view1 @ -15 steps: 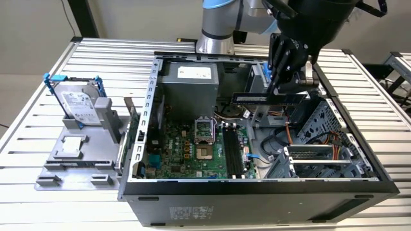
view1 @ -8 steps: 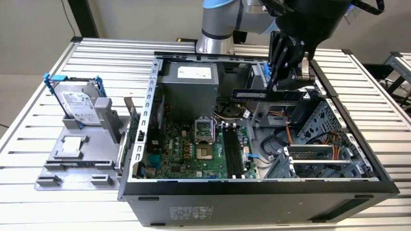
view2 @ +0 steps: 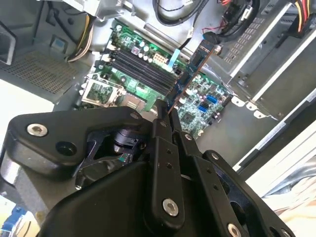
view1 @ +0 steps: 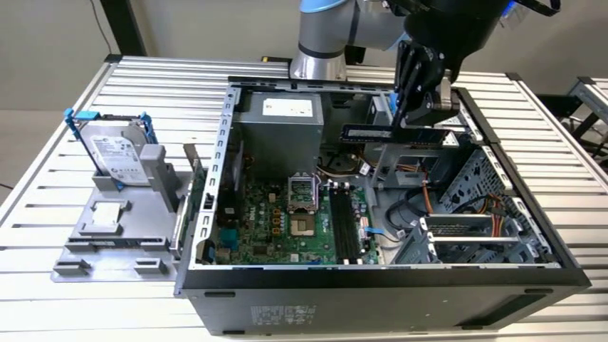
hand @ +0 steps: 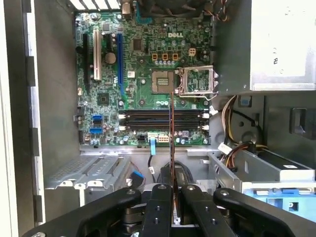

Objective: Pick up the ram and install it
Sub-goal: 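Insert the ram into the slot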

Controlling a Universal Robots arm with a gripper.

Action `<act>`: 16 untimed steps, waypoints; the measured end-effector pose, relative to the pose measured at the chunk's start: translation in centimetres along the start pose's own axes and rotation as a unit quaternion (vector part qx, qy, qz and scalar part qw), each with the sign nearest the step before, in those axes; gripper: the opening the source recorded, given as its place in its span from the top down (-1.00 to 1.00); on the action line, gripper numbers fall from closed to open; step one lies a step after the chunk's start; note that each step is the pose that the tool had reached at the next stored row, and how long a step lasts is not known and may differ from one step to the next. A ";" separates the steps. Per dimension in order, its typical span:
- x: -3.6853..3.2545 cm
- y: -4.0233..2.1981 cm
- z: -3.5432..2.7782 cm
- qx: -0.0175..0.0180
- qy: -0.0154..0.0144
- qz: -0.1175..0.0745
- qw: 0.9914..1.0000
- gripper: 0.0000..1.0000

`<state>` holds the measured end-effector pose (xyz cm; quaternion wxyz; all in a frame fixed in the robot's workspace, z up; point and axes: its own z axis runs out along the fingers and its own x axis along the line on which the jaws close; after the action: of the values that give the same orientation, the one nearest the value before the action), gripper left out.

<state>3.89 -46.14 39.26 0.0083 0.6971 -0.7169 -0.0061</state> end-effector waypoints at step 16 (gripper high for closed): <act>-0.99 0.03 0.00 0.000 0.000 0.001 1.000 1.00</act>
<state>3.89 -45.16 39.26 0.0084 0.6965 -0.7175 -0.0060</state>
